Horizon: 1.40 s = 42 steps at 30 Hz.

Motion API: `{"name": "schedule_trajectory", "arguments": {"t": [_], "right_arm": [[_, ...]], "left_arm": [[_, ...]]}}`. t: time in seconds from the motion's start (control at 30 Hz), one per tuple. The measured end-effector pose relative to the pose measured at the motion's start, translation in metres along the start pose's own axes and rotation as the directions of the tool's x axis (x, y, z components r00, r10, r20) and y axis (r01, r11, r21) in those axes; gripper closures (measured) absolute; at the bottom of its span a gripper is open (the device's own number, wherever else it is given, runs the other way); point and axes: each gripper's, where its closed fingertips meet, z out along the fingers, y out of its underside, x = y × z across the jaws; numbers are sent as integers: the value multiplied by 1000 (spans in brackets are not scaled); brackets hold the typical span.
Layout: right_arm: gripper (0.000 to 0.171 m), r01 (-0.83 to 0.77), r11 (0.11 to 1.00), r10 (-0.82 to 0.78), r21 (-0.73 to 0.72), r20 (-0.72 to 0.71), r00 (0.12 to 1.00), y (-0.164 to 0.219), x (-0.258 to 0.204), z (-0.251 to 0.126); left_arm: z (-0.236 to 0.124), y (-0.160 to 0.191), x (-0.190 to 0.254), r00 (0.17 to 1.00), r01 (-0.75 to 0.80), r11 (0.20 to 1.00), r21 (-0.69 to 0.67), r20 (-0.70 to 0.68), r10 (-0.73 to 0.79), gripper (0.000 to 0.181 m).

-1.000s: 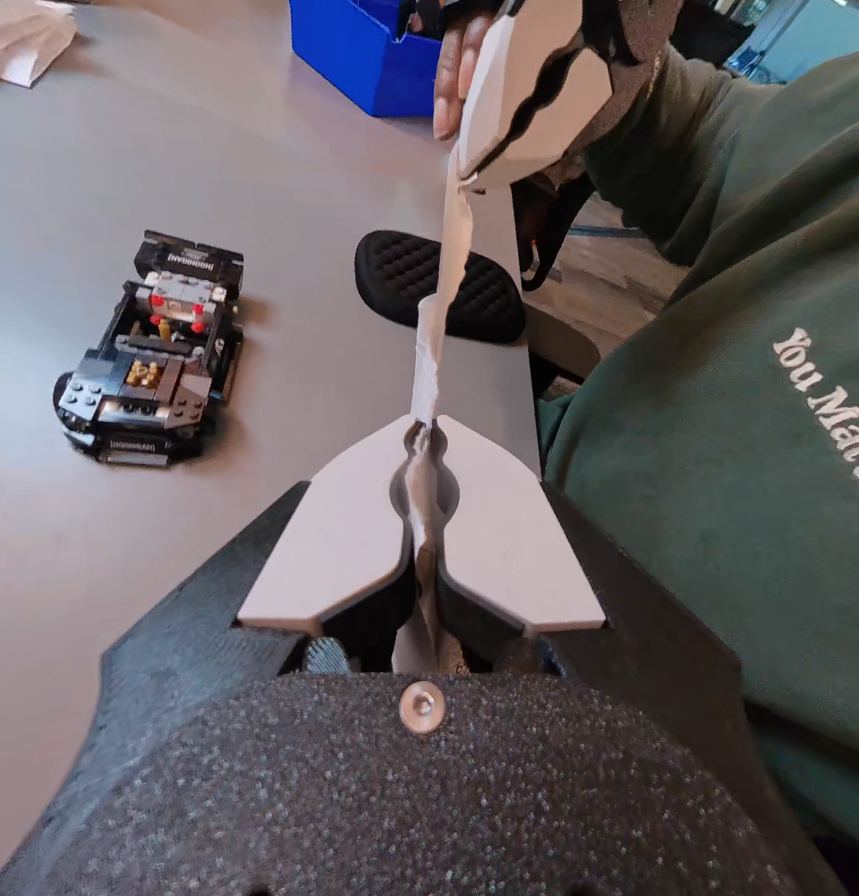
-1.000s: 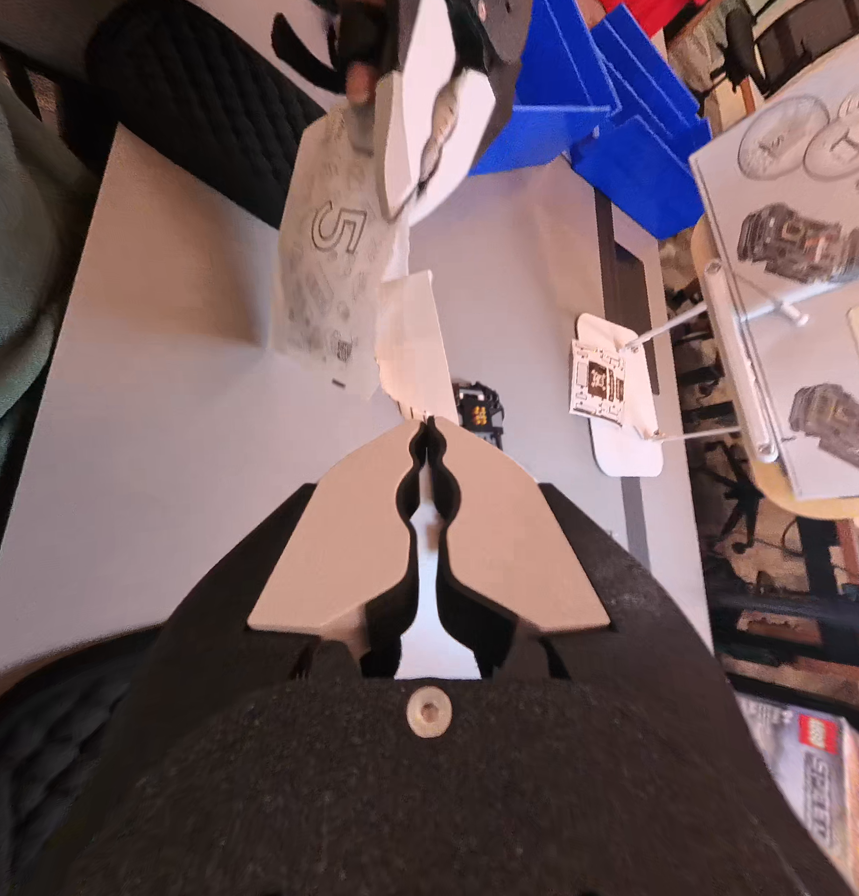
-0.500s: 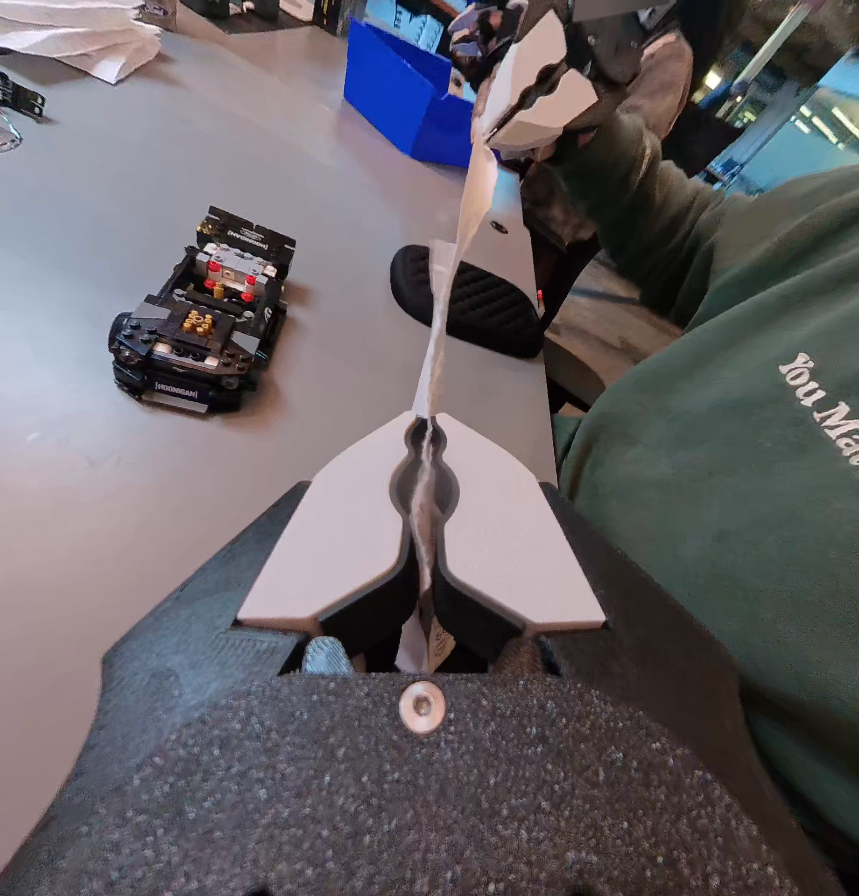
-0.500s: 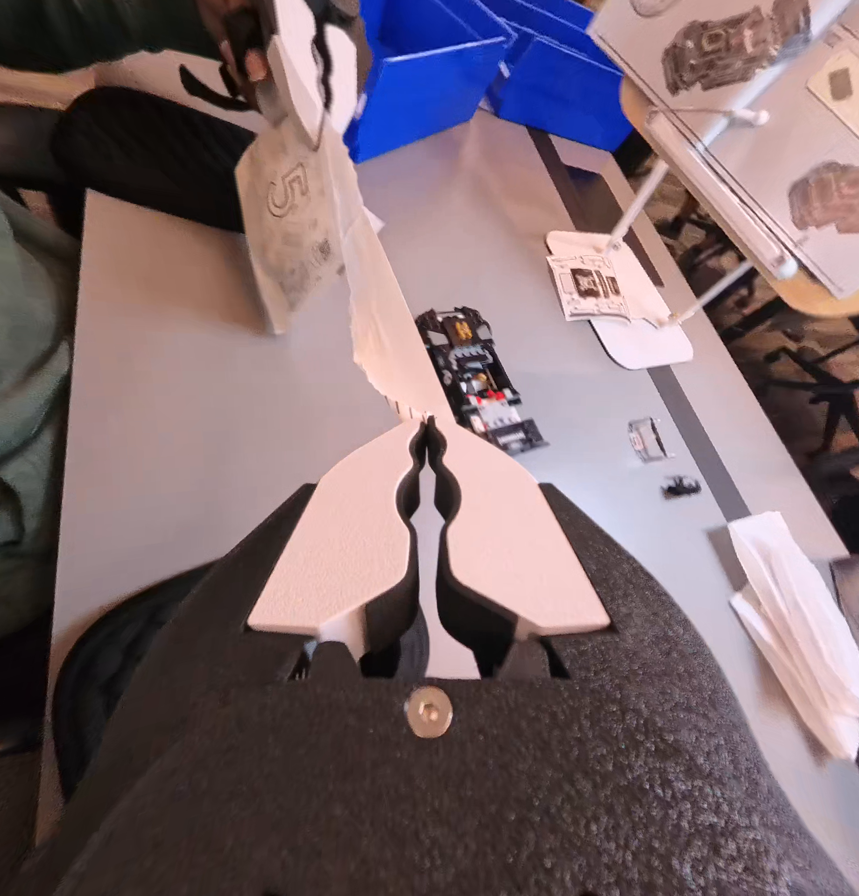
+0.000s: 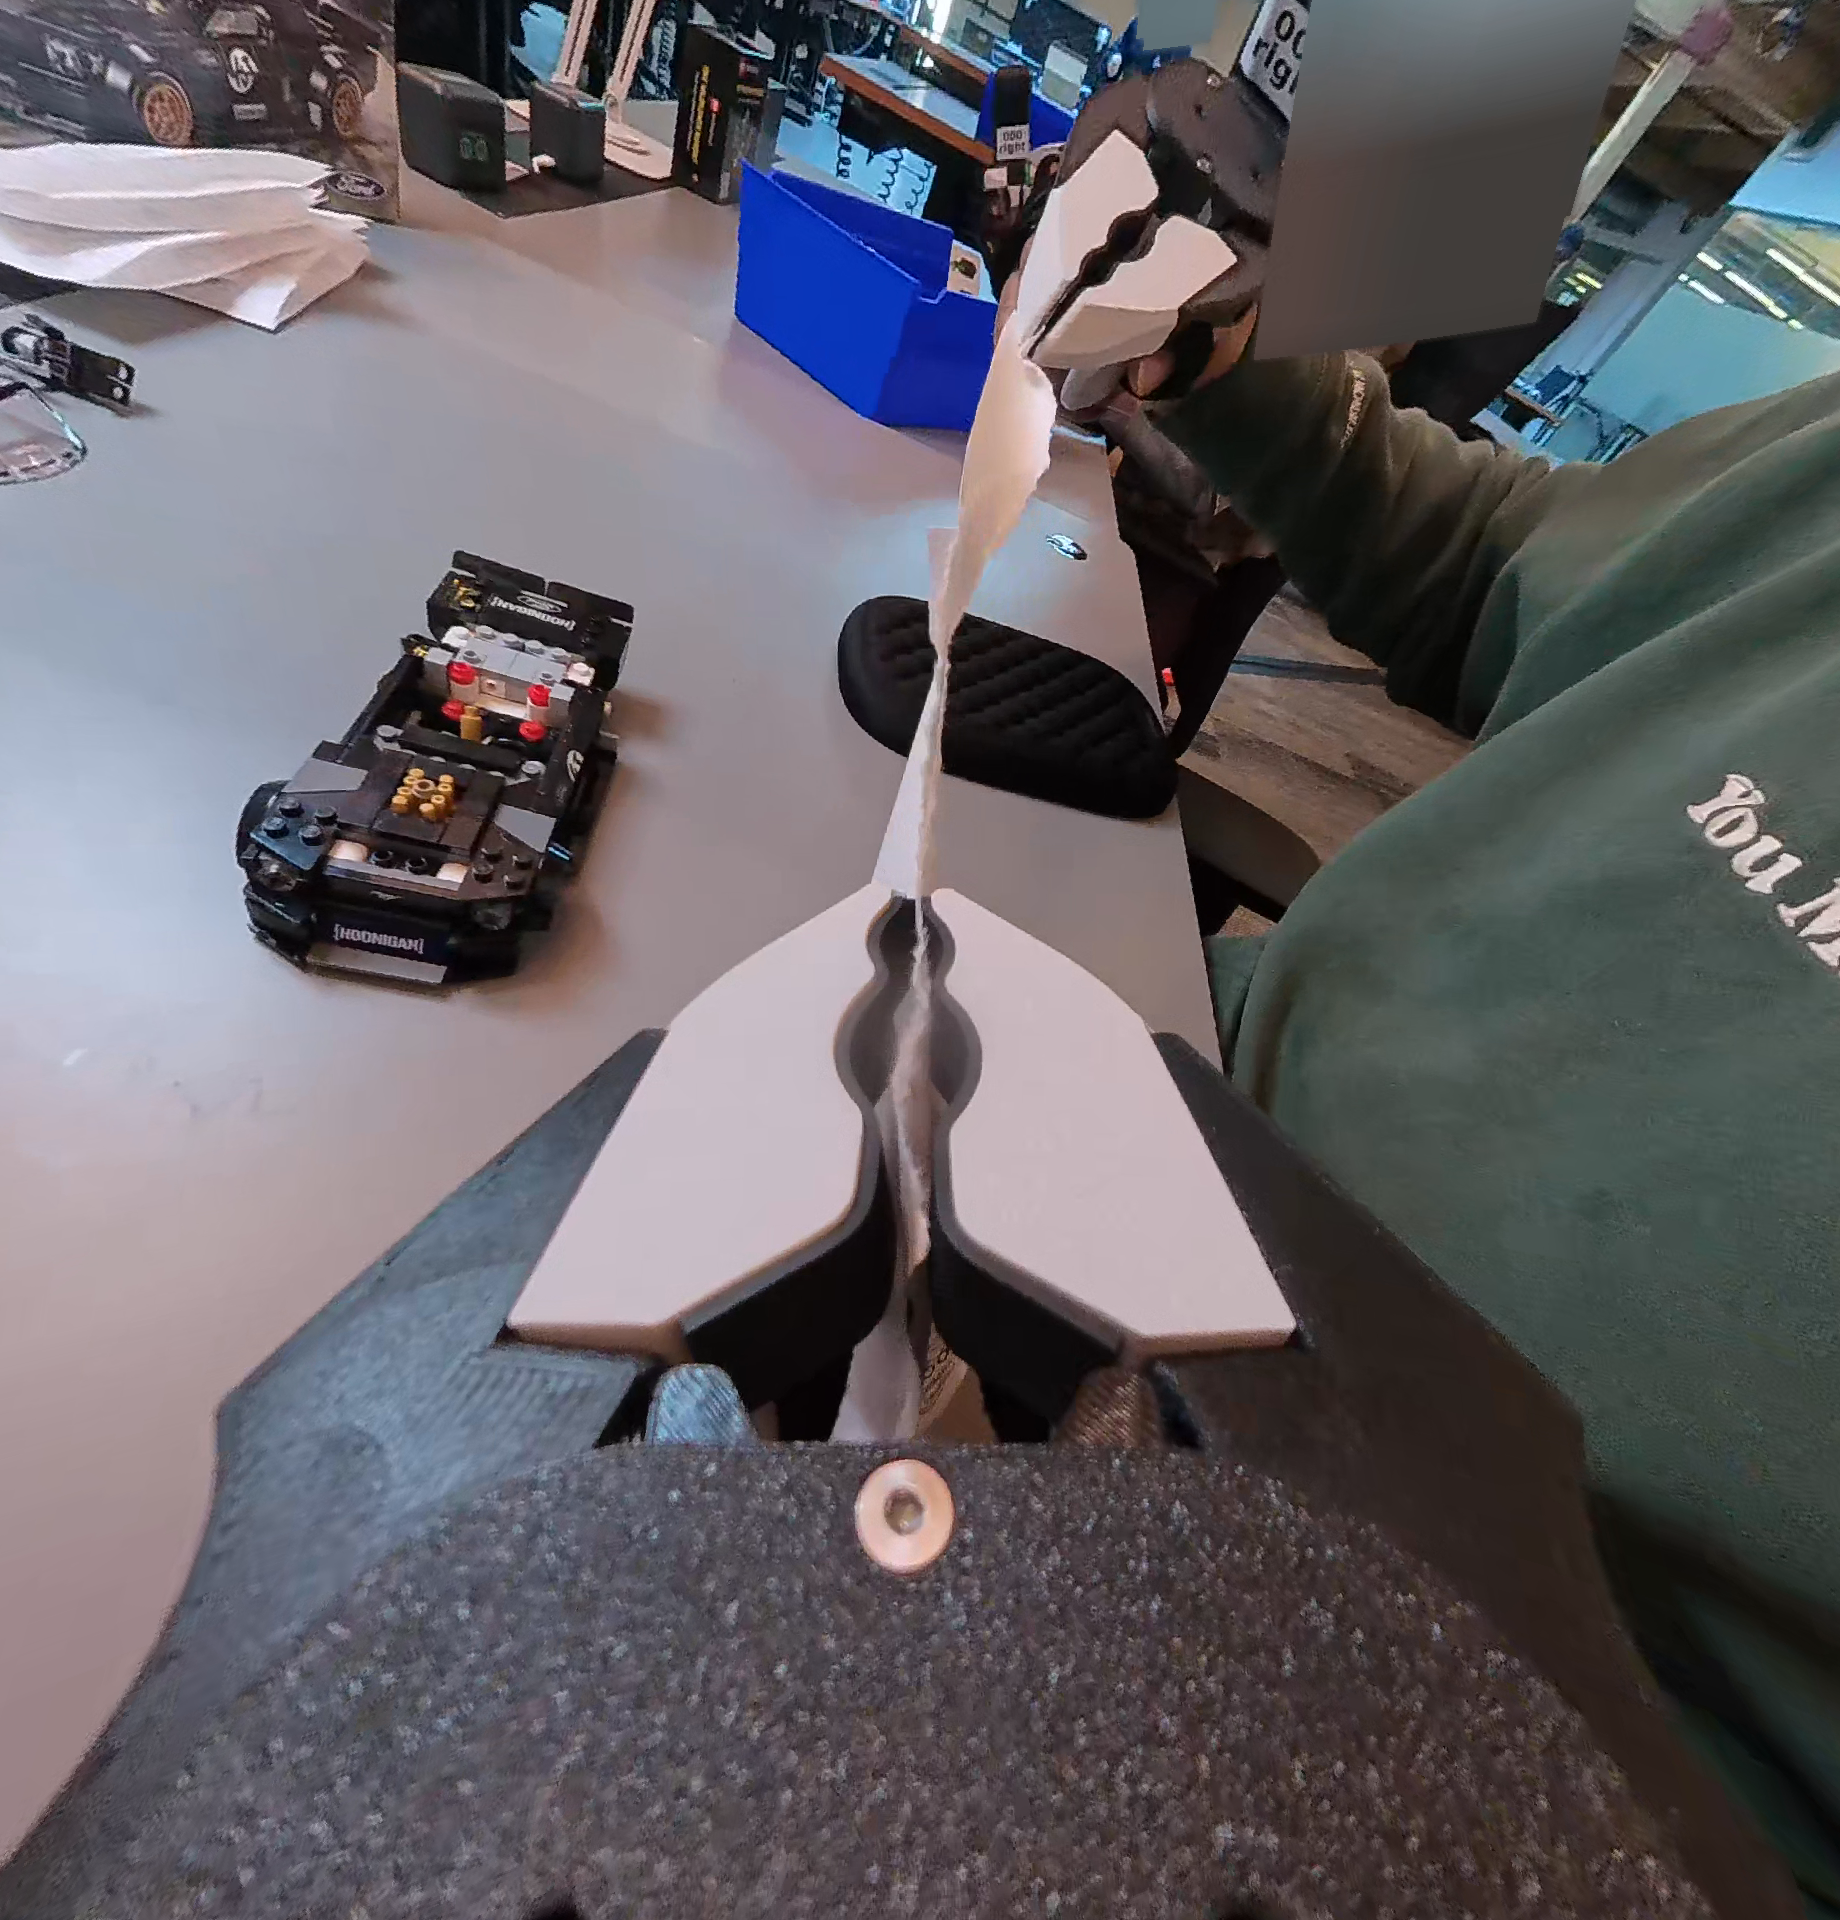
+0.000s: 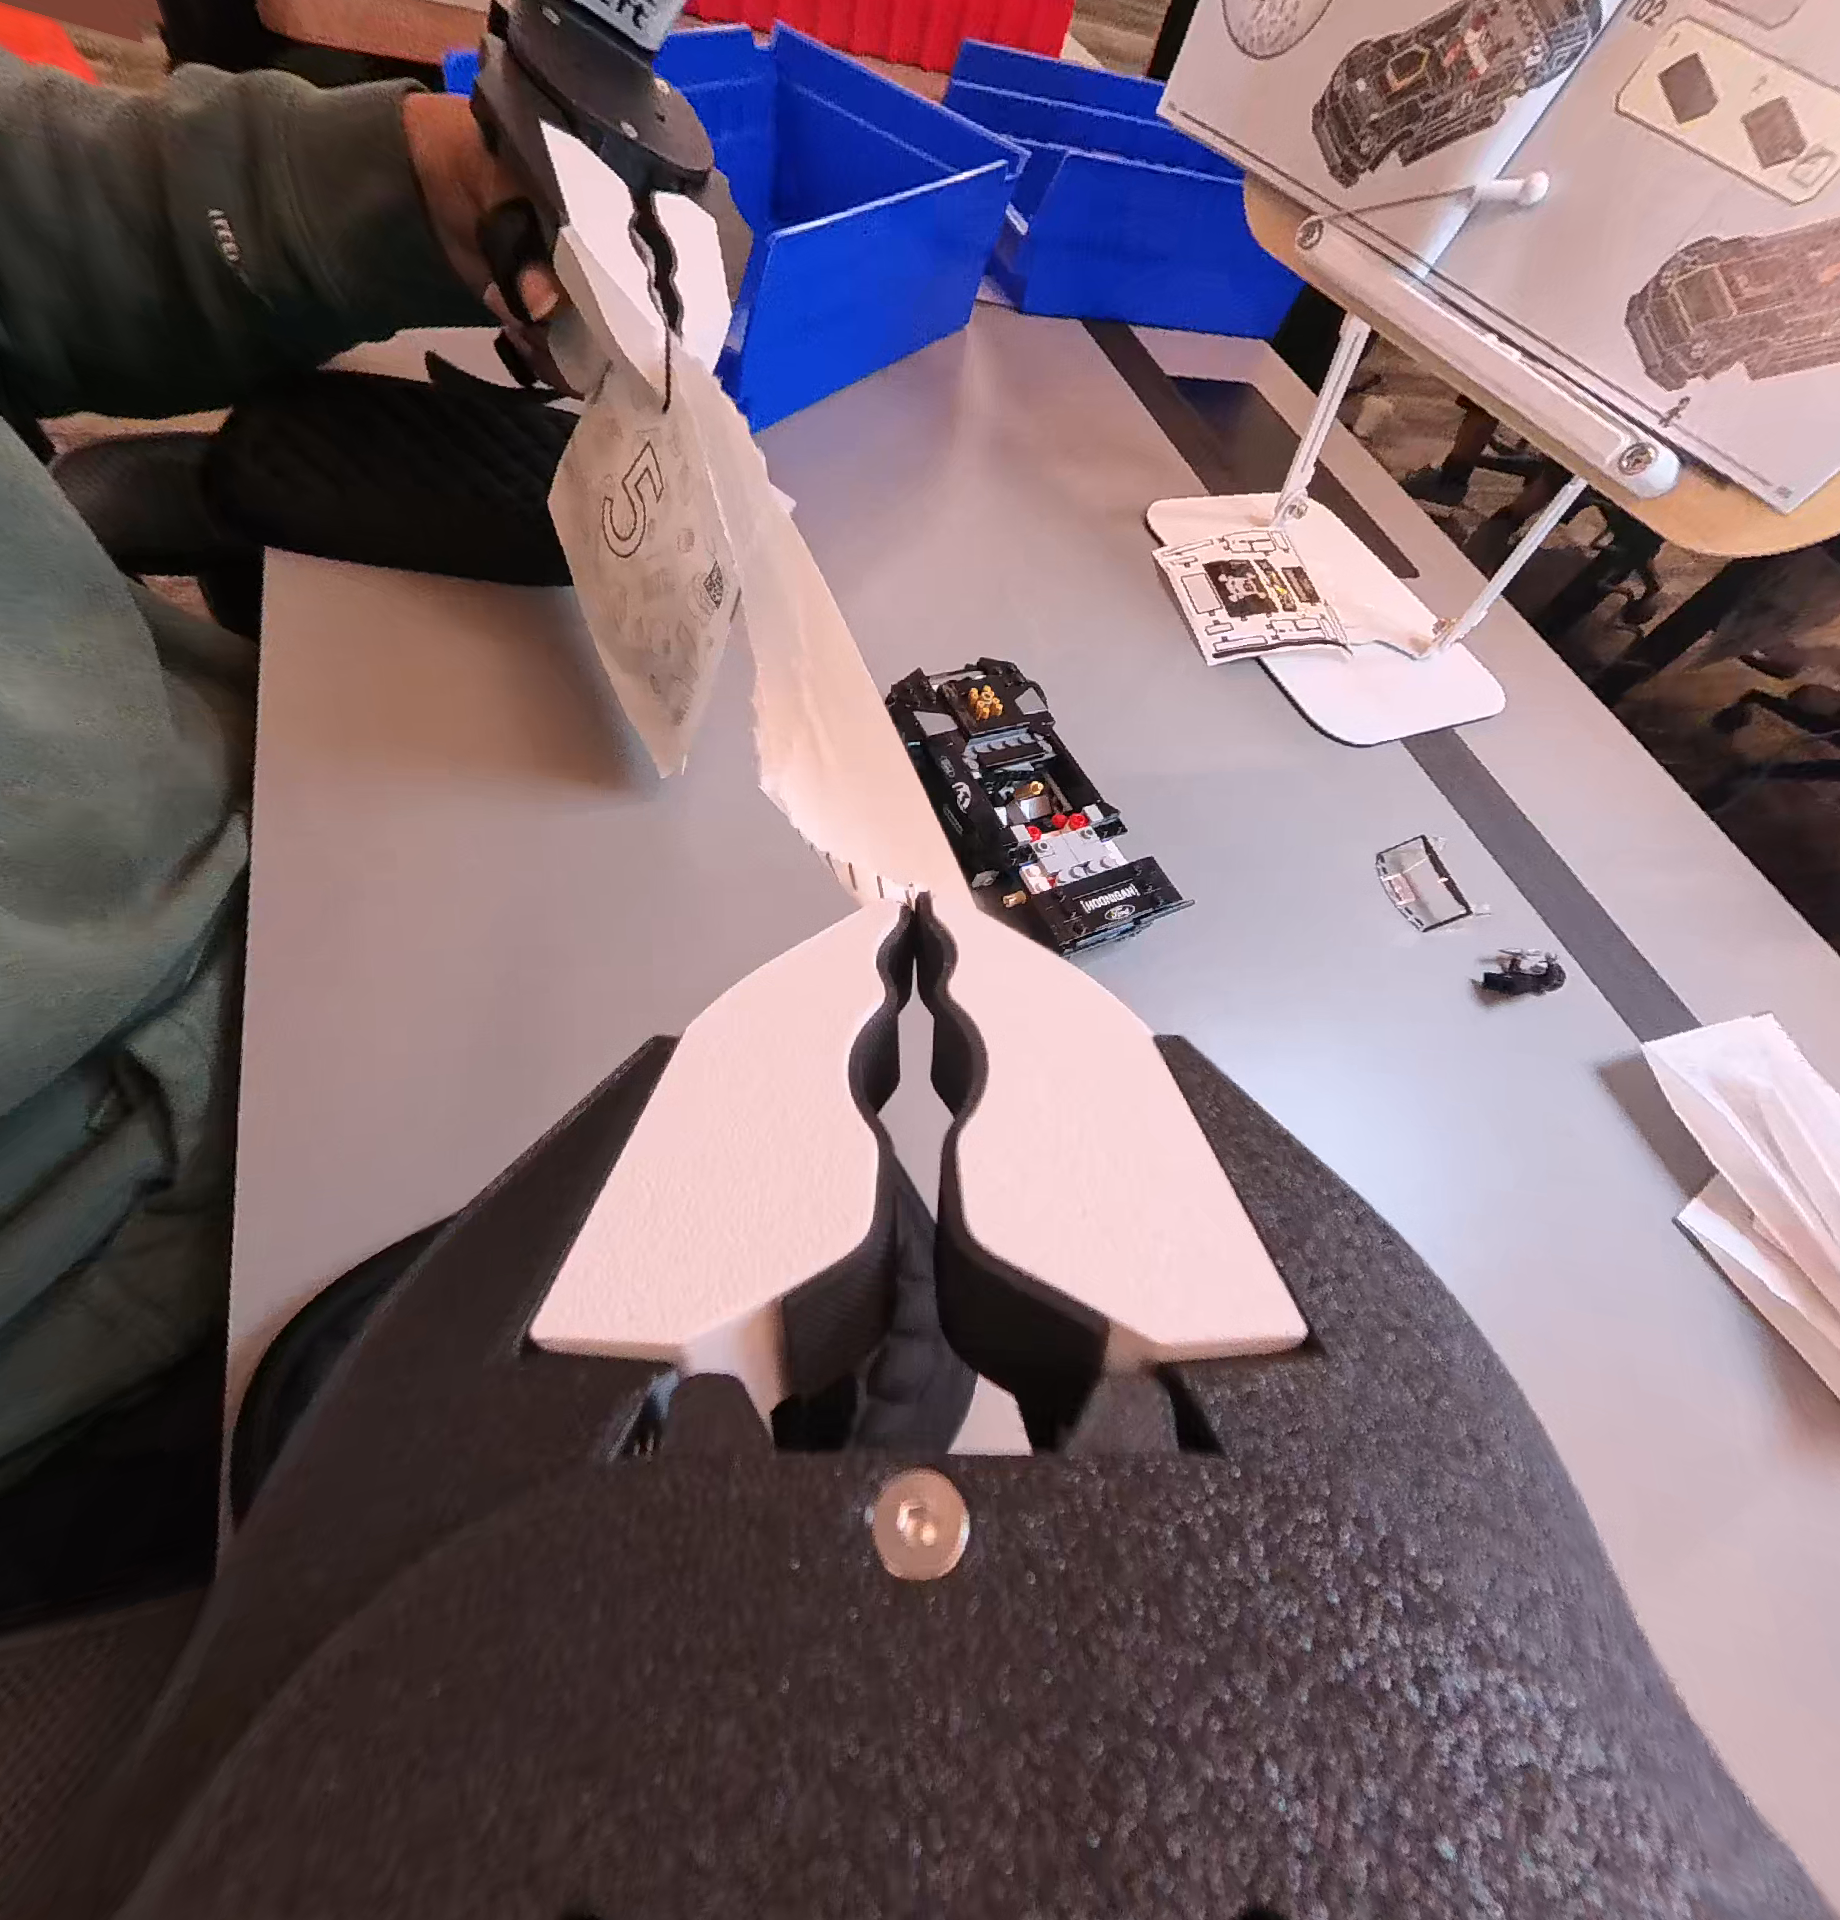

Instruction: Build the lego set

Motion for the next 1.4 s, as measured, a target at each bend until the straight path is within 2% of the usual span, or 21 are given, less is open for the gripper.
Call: {"name": "schedule_trajectory", "arguments": {"t": [0.43,0.73,0.8,0.87,0.9,0.97,1.07,1.23,1.4], "right_arm": [[171,-5,1000,5,8,-28,1000,4,5,4],[170,-28,999,26,32,41,999,1,0,-5],[170,-47,998,45,35,38,998,2,3,-11],[171,-64,998,65,21,-78,995,14,28,-33],[171,-119,991,124,68,-74,989,14,33,-48],[171,-141,989,144,47,-75,987,20,31,-56],[170,-101,995,102,28,-62,993,14,20,-39],[171,-89,994,84,63,65,994,-7,-4,-10],[171,-85,993,74,80,125,989,-16,-18,10]], "left_arm": [[1,-1,1,996,-51,998,-23,78,53,180],[1,2,3,1000,-15,1000,-10,20,15,179],[0,3,2,1000,2,1000,1,16,-2,179],[-17,12,-16,995,31,1000,4,90,-32,180],[-26,14,-18,994,72,997,36,79,-75,180],[-32,19,-16,994,79,996,45,77,-82,180],[-21,16,-13,996,25,999,30,83,-28,181],[-3,4,-7,988,-114,993,19,111,111,181],[4,-1,0,975,-182,983,16,132,178,176]]}}
